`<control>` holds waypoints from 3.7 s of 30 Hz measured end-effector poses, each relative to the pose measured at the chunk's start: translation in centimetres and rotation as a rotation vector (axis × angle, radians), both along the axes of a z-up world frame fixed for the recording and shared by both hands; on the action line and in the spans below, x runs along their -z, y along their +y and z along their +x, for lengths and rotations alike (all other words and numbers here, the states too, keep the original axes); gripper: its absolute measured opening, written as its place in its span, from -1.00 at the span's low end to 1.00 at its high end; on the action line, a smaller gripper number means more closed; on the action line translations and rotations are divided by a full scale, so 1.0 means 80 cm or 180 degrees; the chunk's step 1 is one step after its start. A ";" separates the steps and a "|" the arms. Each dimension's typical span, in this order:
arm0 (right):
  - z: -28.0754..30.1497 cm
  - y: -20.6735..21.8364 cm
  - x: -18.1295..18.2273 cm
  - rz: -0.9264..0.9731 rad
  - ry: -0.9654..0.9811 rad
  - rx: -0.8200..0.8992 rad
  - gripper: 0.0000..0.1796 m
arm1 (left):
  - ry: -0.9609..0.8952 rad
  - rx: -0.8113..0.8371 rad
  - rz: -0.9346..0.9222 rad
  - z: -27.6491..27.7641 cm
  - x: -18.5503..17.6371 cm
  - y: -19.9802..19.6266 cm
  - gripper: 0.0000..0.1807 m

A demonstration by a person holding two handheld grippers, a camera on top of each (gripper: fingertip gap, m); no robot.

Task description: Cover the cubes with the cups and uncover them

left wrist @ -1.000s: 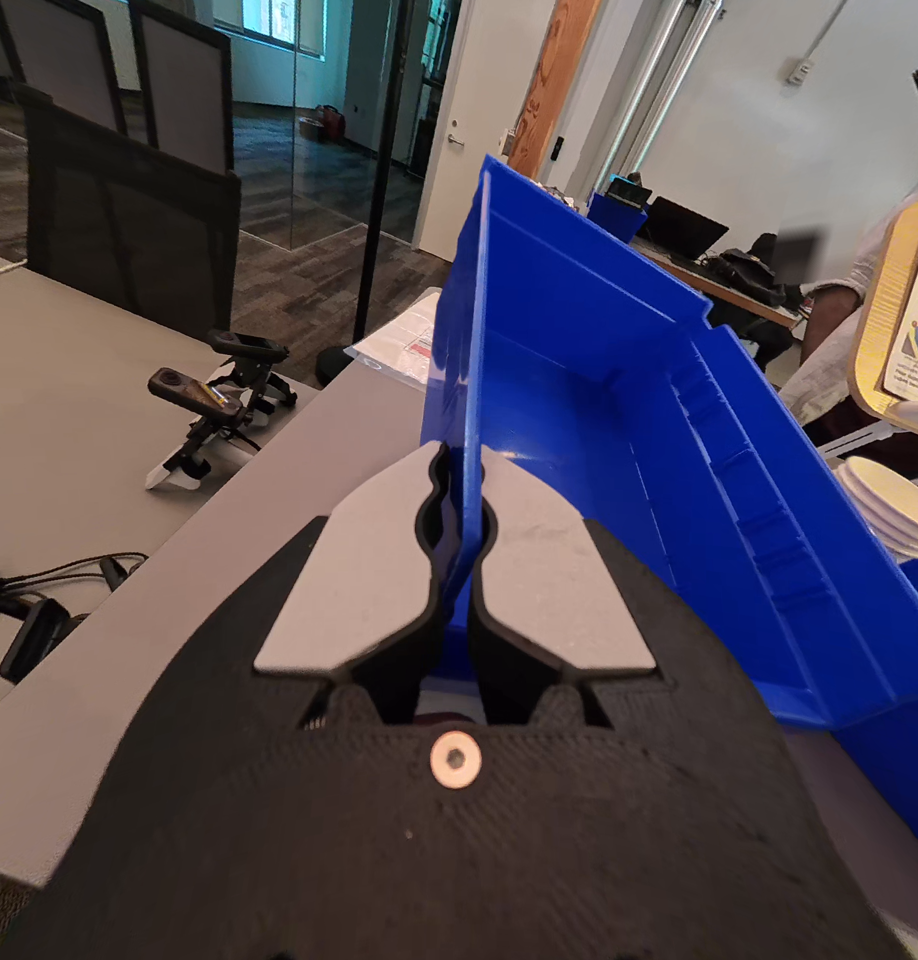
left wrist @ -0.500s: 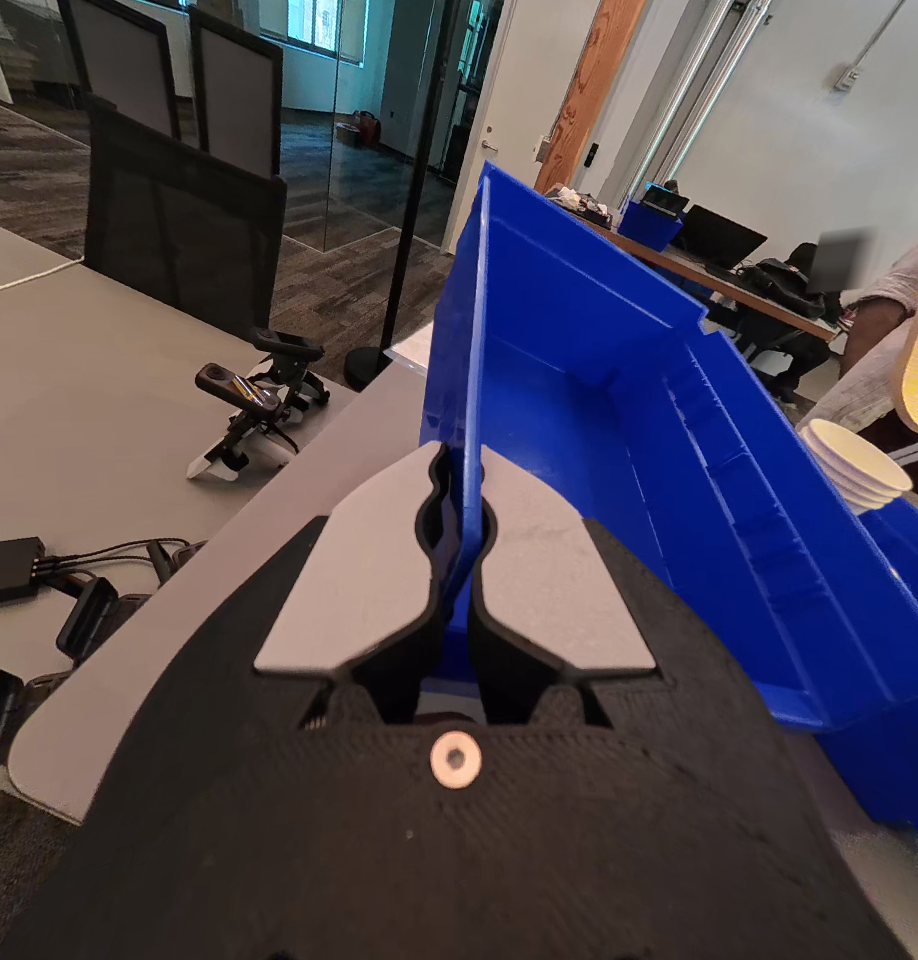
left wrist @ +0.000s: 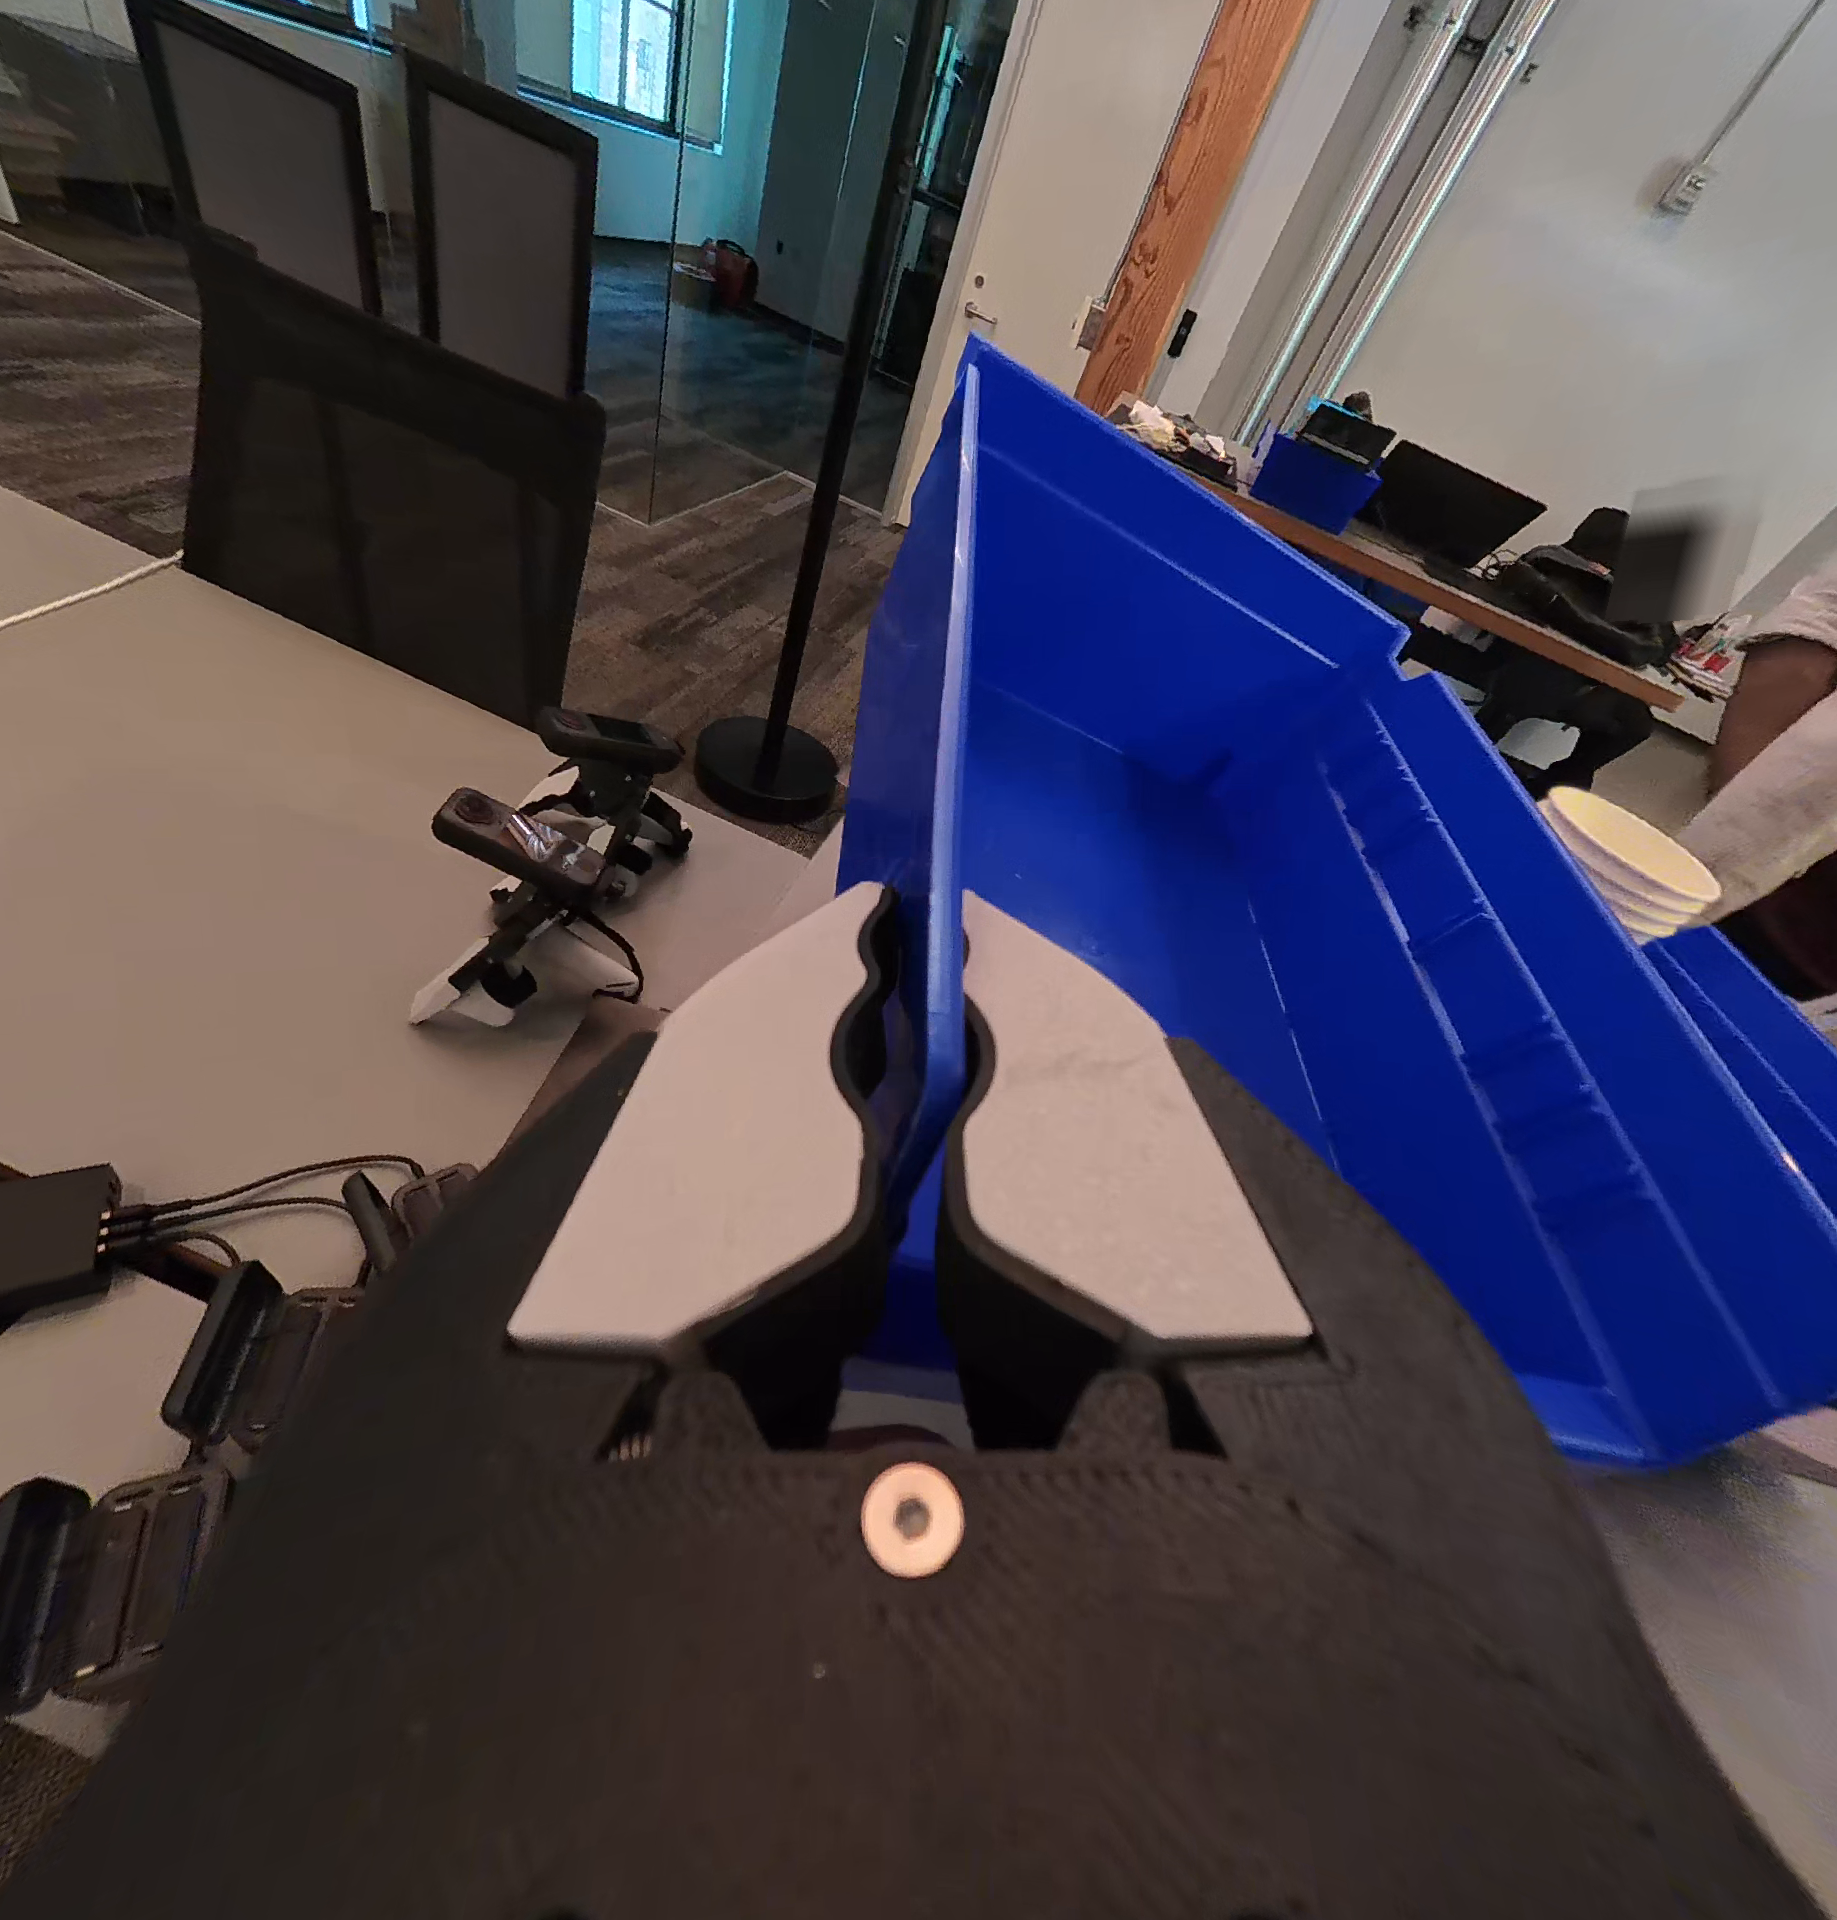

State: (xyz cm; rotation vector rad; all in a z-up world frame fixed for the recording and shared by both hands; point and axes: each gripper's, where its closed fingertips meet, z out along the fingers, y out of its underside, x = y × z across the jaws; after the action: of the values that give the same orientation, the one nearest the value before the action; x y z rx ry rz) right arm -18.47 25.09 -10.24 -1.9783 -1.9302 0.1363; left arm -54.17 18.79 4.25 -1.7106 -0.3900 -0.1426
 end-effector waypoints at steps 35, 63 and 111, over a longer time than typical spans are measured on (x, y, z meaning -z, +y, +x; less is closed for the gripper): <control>0.042 -0.045 -0.238 -0.0474 0.2760 0.0414 -0.42 | 0.0122 0.0816 0.0877 0.127 -0.150 0.013 -0.97; 0.656 -0.098 -0.125 -0.0919 0.4080 0.3456 -0.45 | -0.0726 0.3382 -0.0546 0.873 0.079 0.097 -0.93; 0.776 0.020 -0.051 -0.0149 0.1826 0.3872 -0.77 | -0.0298 0.3998 -0.0865 1.002 0.103 0.099 -0.64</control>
State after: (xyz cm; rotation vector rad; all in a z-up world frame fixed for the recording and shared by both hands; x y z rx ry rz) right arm 43.63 26.66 -6.15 -2.4120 -0.2337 0.3502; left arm 26.02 26.69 -3.96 -1.9929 0.6830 -1.1131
